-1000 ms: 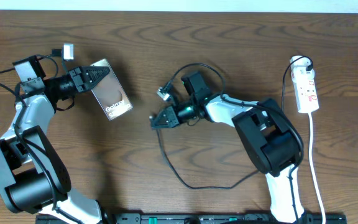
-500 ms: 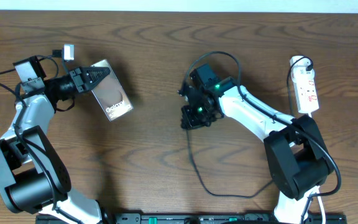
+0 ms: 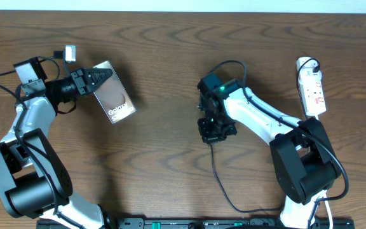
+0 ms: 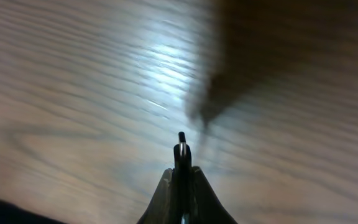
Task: Plug charger to phone and switch on socket
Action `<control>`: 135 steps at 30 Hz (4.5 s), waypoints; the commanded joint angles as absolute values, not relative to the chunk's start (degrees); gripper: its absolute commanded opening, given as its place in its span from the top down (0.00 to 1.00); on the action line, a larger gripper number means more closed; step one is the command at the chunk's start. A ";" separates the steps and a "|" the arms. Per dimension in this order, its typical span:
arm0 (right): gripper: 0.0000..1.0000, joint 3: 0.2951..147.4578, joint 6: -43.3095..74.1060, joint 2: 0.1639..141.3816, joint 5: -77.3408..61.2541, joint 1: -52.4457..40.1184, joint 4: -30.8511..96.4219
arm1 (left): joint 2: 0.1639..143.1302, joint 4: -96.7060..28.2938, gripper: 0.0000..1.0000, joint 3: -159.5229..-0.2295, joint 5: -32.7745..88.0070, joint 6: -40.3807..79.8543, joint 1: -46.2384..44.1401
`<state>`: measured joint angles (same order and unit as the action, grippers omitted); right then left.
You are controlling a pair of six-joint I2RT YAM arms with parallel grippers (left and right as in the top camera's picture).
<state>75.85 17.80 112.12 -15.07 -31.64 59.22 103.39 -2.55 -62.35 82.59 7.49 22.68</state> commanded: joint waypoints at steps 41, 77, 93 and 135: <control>0.99 71.48 22.28 113.58 -10.20 -34.83 65.14 | 103.02 -2.70 0.93 -63.00 84.86 7.81 22.70; 0.99 68.88 19.59 113.58 -15.42 -34.59 57.08 | 103.02 -2.72 0.93 -63.00 85.06 7.81 22.70; 0.99 70.54 -7.70 113.58 -59.96 -33.43 34.61 | 103.02 -2.68 0.93 -63.00 86.06 7.81 22.70; 0.99 70.54 -2.61 122.65 -83.79 -35.31 -5.61 | 103.02 -2.04 0.93 -63.00 89.58 7.81 14.66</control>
